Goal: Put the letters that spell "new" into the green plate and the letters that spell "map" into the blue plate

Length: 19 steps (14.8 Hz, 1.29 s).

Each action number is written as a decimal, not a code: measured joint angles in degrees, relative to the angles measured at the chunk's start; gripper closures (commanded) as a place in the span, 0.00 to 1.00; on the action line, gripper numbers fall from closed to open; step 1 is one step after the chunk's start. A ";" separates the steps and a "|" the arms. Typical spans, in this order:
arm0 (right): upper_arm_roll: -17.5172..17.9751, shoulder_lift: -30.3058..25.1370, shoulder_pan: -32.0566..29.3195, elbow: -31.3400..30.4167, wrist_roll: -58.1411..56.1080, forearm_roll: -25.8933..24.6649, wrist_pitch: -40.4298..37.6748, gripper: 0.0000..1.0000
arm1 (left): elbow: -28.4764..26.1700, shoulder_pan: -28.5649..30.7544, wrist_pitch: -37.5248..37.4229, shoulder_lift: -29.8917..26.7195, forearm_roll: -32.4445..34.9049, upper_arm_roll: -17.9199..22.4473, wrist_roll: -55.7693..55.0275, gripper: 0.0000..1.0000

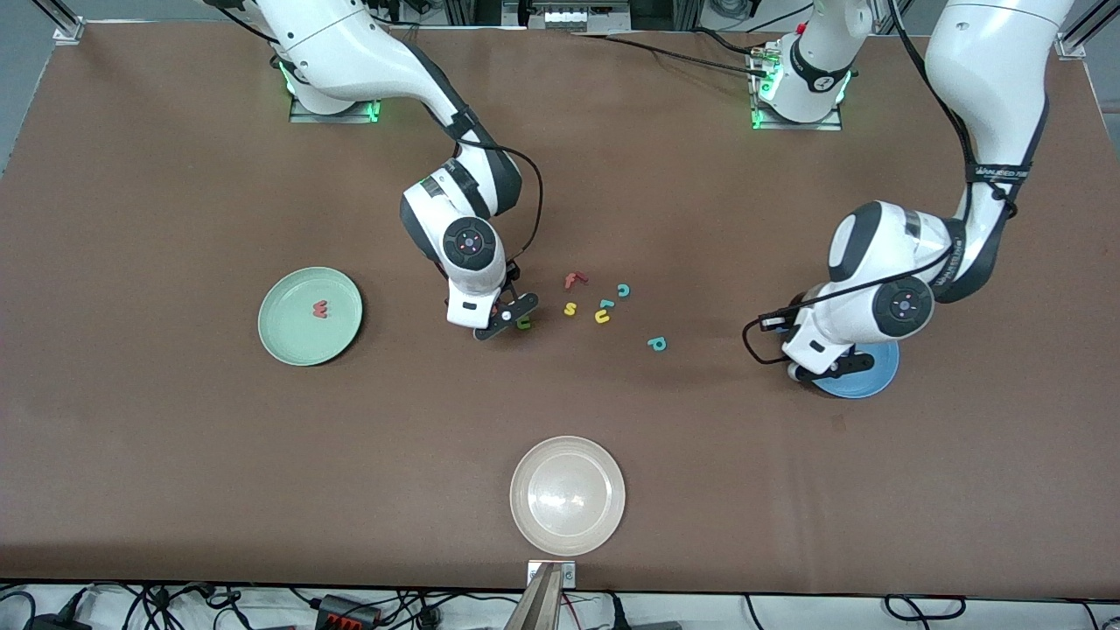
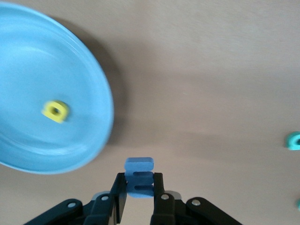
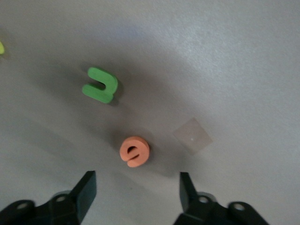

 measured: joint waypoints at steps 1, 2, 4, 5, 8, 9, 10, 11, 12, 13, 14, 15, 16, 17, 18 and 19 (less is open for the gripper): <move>0.00 0.13 0.07 0.05 0.01 0.14 0.32 0.33 | 0.00 0.99 -0.04 0.06 2.35 0.06 1.82 0.92; 0.00 0.26 0.08 0.07 0.01 0.19 0.47 0.39 | 0.00 1.96 -0.04 0.19 4.76 0.10 3.16 0.92; 0.00 0.60 0.08 0.07 0.01 0.24 0.83 0.40 | 0.07 3.14 0.05 0.92 7.58 0.12 4.87 0.92; 0.00 0.81 0.07 0.08 0.01 0.28 1.33 0.40 | 0.17 3.40 0.22 1.57 8.21 0.13 5.18 0.92; -0.01 1.58 0.06 0.12 0.02 0.40 3.34 0.44 | 0.62 3.56 2.45 4.10 8.43 0.13 5.51 0.90; -0.01 1.80 0.05 0.13 0.03 0.40 3.81 0.44 | 0.74 3.59 3.42 4.91 8.48 0.15 5.51 0.89; -0.02 1.83 0.03 0.15 0.03 0.40 3.99 0.48 | 0.85 3.69 4.35 5.65 8.69 0.17 5.54 0.87; -0.03 1.83 0.00 0.27 0.04 0.41 4.08 0.49 | 0.93 3.82 4.93 6.31 9.48 0.17 5.56 0.85; -0.03 1.84 -0.02 0.33 0.04 0.41 4.17 0.49 | 0.99 3.96 5.29 6.87 10.45 0.17 5.56 0.80; -0.04 1.84 -0.03 0.35 0.04 0.42 4.22 0.51 | 1.07 4.05 5.44 7.28 10.95 0.18 5.56 0.62; -0.04 1.84 -0.04 0.35 0.04 0.43 4.24 0.53 | 1.15 4.07 5.50 7.54 11.30 0.18 5.56 0.12; -0.04 1.84 -0.04 0.36 0.04 0.43 4.26 0.53 | 1.18 4.07 5.52 7.60 11.37 0.17 5.57 0.00; -0.04 1.84 -0.04 0.36 0.04 0.44 4.26 0.56 | 1.24 4.07 5.52 7.59 11.38 0.17 5.57 0.00; -0.05 1.84 -0.04 0.38 0.04 0.44 4.27 0.56 | 1.36 4.07 5.52 7.59 11.38 0.17 5.57 0.00; -0.05 1.84 -0.04 0.38 0.04 0.44 4.27 0.59 | 1.51 4.07 5.52 7.58 11.38 0.17 5.57 0.00; -0.05 1.84 -0.04 0.38 0.04 0.44 4.27 0.59 | 1.68 4.07 5.51 7.57 11.38 0.15 5.57 0.00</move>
